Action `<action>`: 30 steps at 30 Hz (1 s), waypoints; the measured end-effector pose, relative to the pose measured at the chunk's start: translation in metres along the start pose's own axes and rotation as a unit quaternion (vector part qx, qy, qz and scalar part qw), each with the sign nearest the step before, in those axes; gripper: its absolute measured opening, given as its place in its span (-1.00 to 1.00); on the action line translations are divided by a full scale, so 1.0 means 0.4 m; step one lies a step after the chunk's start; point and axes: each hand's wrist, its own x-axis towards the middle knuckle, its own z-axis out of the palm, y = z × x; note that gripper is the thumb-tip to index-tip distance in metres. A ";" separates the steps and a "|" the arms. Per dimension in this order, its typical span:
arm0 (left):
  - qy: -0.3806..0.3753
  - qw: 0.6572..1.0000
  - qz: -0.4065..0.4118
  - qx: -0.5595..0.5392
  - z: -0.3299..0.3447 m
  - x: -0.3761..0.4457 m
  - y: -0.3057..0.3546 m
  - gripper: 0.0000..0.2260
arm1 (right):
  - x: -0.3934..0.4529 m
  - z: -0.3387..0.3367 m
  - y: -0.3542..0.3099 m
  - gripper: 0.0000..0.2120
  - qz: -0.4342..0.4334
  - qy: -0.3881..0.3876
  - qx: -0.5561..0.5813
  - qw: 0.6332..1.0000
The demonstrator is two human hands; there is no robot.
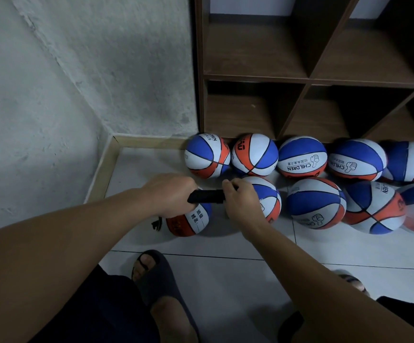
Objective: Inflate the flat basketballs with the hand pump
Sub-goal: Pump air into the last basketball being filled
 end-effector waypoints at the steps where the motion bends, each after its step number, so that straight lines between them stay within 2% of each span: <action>1: -0.002 1.000 0.001 -0.001 -0.005 0.001 -0.001 -0.77 | 0.001 -0.003 0.001 -0.64 0.000 -0.006 -0.006 1.000; 3: -0.006 1.000 -0.002 -0.001 -0.017 0.003 -0.006 -0.79 | 0.011 -0.023 0.001 -0.64 0.003 -0.007 -0.026 1.000; 5: -0.012 1.000 -0.016 -0.001 -0.031 0.006 -0.029 -0.80 | 0.037 -0.065 0.004 -0.65 0.016 0.023 -0.032 0.999; 9: -0.014 0.998 -0.043 -0.041 -0.051 0.003 -0.083 -0.79 | 0.081 -0.180 0.003 -0.71 0.066 0.067 0.026 0.995; 14: 0.013 0.998 -0.037 -0.041 -0.050 0.004 -0.025 -0.79 | 0.055 -0.140 -0.029 -0.74 0.049 0.107 0.041 0.992; 20: 0.048 0.999 -0.010 0.004 -0.064 0.005 0.010 -0.79 | 0.009 -0.053 -0.060 -0.65 -0.014 0.073 0.008 0.997; 30: 0.038 0.999 0.000 0.025 -0.040 0.000 0.008 -0.78 | 0.003 -0.003 -0.037 -0.69 0.008 0.021 0.021 1.000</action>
